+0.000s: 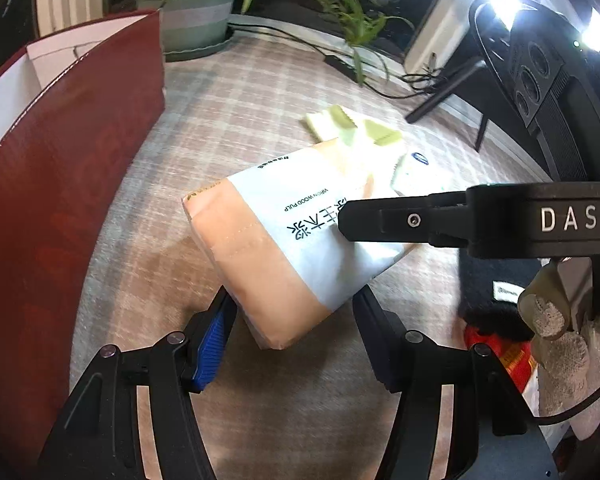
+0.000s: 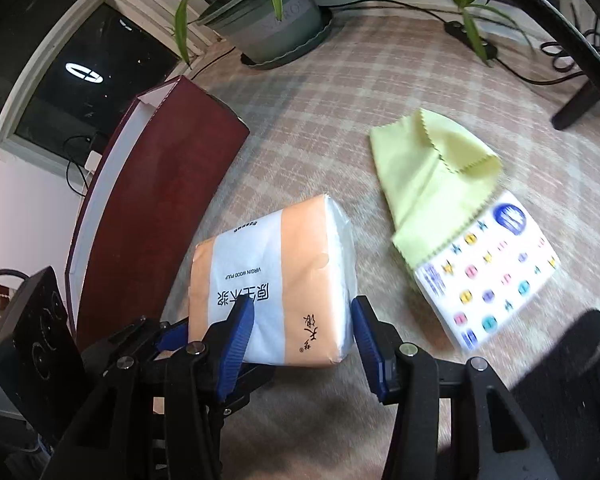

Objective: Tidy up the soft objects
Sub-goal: 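Close the right gripper around the tissue pack, then carry the tissue pack with the right tool over the box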

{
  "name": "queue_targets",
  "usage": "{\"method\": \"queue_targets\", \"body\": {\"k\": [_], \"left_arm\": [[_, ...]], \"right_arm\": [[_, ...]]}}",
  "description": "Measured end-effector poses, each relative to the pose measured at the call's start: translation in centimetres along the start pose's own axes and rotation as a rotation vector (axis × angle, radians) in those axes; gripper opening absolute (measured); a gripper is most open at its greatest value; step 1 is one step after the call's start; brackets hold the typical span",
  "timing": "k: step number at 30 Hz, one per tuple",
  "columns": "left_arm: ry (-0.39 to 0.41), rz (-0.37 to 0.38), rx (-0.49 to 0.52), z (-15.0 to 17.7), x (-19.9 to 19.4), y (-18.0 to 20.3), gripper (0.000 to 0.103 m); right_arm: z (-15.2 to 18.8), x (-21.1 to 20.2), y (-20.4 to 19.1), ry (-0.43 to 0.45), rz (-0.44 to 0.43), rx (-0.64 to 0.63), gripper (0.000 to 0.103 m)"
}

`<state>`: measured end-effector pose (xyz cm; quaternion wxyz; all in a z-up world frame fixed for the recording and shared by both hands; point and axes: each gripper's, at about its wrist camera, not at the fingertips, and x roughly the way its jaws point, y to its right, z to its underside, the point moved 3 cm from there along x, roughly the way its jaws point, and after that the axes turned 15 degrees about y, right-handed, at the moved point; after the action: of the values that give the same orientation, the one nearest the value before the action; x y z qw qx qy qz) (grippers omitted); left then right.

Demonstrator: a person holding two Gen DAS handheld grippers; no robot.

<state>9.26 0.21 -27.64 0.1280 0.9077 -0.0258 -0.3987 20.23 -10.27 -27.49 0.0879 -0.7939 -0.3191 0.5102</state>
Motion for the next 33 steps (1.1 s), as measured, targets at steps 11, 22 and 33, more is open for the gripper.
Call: {"method": "queue_targets", "body": {"k": [11, 22, 33], "left_arm": [[0.082, 0.03, 0.065, -1.3, -4.5, 2.4, 0.06], [0.247, -0.045, 0.05, -5.3, -12.6, -1.7, 0.06], [0.284, -0.19, -0.078, -6.1, -15.7, -10.8, 0.06]], "right_arm": [[-0.6, -5.7, -3.1, 0.107, -0.003, -0.042, 0.047], [-4.9, -6.8, -14.5, 0.183, -0.107, -0.225, 0.047], [-6.2, 0.7, -23.1, 0.077, -0.194, -0.367, 0.047]]}}
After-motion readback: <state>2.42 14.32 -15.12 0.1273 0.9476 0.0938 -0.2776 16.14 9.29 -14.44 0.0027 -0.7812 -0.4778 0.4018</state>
